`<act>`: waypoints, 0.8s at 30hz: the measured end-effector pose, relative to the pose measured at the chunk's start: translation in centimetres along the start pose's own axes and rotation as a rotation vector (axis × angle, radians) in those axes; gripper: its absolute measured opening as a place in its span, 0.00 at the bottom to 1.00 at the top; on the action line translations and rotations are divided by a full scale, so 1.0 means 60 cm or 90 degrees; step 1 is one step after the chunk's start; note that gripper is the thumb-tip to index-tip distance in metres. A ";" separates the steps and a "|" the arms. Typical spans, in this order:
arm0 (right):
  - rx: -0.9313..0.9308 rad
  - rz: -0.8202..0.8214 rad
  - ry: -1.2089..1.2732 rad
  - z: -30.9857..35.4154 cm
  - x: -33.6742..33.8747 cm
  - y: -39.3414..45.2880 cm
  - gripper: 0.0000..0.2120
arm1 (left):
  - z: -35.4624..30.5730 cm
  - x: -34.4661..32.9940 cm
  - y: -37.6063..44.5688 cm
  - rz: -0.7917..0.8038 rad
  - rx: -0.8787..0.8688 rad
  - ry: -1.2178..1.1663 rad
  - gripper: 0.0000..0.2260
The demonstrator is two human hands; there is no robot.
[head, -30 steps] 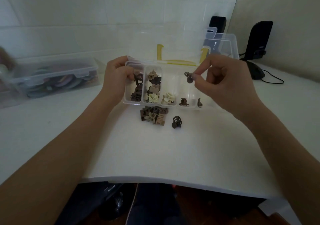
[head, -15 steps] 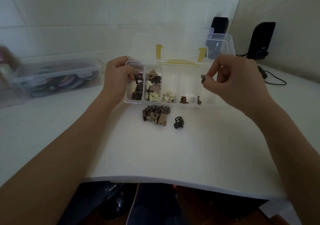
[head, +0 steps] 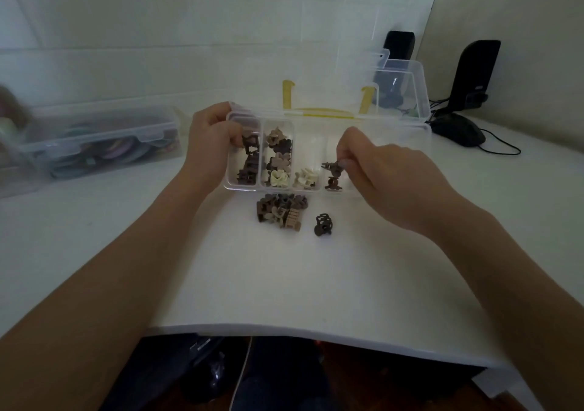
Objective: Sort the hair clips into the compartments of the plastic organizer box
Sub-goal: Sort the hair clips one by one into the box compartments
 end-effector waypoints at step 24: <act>-0.137 -0.115 0.256 -0.024 0.042 0.010 0.02 | 0.003 -0.003 0.001 -0.001 -0.013 -0.009 0.13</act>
Point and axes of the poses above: each hand's wrist, its own y-axis towards the middle knuckle, its own x-axis out of the back of the hand, z = x × y, the point moved 3 cm from there along y, towards the middle knuckle, and after that the axes turned 13 degrees about -x, right-handed, at the moved point
